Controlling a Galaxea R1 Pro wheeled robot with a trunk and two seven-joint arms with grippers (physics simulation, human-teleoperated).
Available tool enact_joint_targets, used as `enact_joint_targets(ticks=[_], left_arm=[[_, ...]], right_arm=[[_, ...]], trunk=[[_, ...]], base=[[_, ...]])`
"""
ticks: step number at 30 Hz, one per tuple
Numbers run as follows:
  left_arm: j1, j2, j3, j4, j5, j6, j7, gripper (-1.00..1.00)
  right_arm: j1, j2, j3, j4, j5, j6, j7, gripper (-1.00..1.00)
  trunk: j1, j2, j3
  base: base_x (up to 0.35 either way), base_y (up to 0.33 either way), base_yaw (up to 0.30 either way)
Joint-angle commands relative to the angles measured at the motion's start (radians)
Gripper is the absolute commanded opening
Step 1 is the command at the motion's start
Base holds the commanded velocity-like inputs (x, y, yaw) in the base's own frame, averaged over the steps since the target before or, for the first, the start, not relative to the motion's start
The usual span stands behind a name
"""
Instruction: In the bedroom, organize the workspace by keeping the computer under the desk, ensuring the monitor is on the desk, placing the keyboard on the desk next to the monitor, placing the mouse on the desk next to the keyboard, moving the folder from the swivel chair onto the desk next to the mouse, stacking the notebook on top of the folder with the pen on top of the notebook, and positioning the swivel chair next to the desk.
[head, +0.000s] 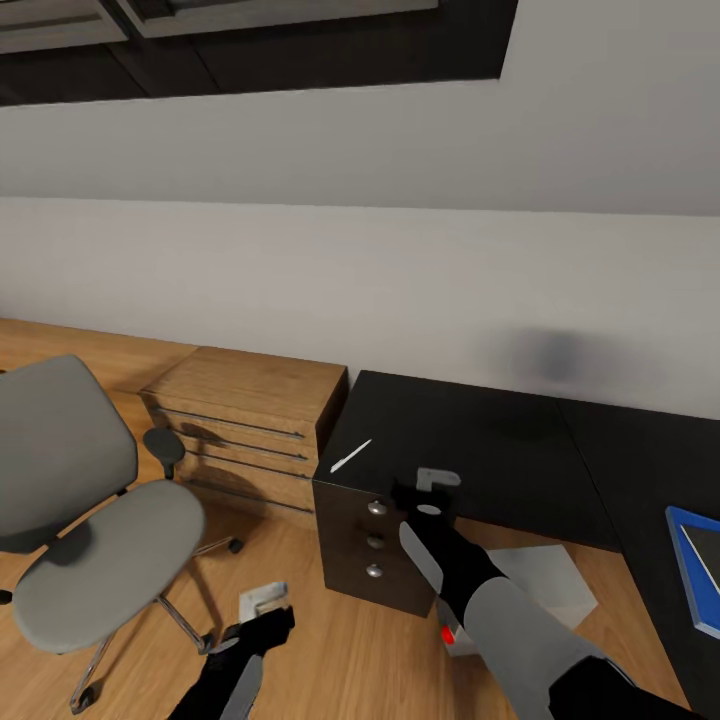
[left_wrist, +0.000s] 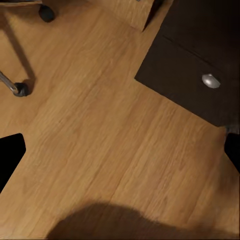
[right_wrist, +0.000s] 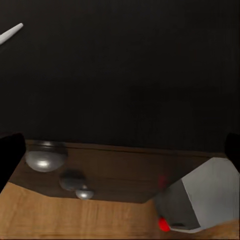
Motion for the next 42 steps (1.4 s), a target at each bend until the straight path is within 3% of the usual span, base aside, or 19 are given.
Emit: enact_joint_targets(ticks=[1,3,4,6,9,10,19,33,42], left_arm=[[0.000,0.001,0.008,-0.049,0.015,0.046,0.009,1.00],[0.000,0.001,0.050,-0.160,0.031,0.156,0.009,1.00],[0.000,0.002,0.093,-0.263,0.044,0.264,0.009,1.00],[0.000,0.004,0.119,-0.338,0.052,0.362,0.008,1.00],[0.000,0.012,0.137,-0.358,0.057,0.439,0.006,1.00],[0.000,0.021,0.145,-0.308,0.056,0.466,0.004,1.00],[0.000,0.037,0.148,-0.257,0.050,0.384,0.006,1.00],[0.000,0.039,0.145,-0.251,0.049,0.375,0.006,1.00],[0.000,0.038,0.143,-0.247,0.012,0.374,0.006,1.00]], right_arm=[[-0.001,0.000,0.004,-0.001,-0.003,0.015,-0.009,1.00],[-0.001,0.000,0.005,-0.001,-0.007,0.033,-0.012,1.00],[-0.001,0.000,0.006,-0.002,-0.010,0.052,-0.013,1.00],[-0.001,0.000,0.006,-0.001,-0.012,0.064,-0.012,1.00],[-0.001,0.000,0.007,0.000,-0.013,0.071,-0.011,1.00],[-0.001,0.000,0.007,0.001,-0.013,0.074,-0.011,1.00],[-0.001,0.000,0.008,0.000,-0.013,0.079,-0.013,1.00],[-0.001,0.000,0.008,0.000,-0.011,0.074,-0.010,1.00],[-0.001,0.000,0.003,-0.001,0.002,0.067,-0.015,1.00]], trunk=[[0.000,-0.001,-0.001],[0.000,-0.001,-0.001],[0.000,-0.001,-0.001],[0.000,-0.001,-0.001],[0.000,-0.001,-0.001],[0.000,-0.001,-0.001],[0.000,-0.001,-0.001],[0.000,-0.001,-0.001],[0.000,-0.001,-0.001]], base=[[0.000,0.000,0.000],[0.000,0.000,0.000],[0.000,0.000,0.000],[0.000,0.000,0.000],[0.000,0.000,0.009],[0.000,0.000,0.155],[0.080,0.044,0.250],[0.285,0.189,0.276],[0.064,0.040,0.045]])
